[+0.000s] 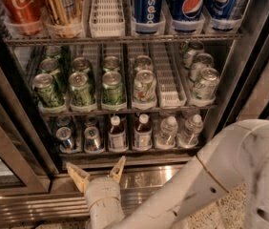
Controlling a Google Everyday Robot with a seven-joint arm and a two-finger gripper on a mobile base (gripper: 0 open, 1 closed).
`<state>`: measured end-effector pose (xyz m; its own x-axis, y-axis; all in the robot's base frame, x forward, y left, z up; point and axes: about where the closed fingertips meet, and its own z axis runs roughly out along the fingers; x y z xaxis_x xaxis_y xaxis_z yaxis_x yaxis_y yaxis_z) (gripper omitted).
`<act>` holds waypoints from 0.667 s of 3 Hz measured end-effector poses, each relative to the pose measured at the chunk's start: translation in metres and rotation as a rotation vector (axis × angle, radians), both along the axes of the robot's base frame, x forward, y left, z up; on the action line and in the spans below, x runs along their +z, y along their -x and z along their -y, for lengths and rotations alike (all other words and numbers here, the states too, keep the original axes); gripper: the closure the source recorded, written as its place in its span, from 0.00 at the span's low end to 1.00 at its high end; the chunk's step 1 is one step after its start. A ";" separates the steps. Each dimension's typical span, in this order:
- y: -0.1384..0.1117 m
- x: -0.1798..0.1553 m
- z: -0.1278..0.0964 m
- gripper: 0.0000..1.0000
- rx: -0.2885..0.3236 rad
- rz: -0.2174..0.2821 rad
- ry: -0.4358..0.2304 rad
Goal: Pick blue plastic bottle from bottom shelf of fridge
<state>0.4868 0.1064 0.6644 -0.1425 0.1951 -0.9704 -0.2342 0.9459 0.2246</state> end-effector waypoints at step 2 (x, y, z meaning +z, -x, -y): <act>-0.003 -0.037 0.004 0.00 0.019 -0.013 0.181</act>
Offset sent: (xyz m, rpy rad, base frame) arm 0.0043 -0.0227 -0.0507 -0.3233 0.0245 -0.0288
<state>0.4896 0.1021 0.6271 -0.1574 0.0150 -0.9874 -0.2503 0.9666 0.0546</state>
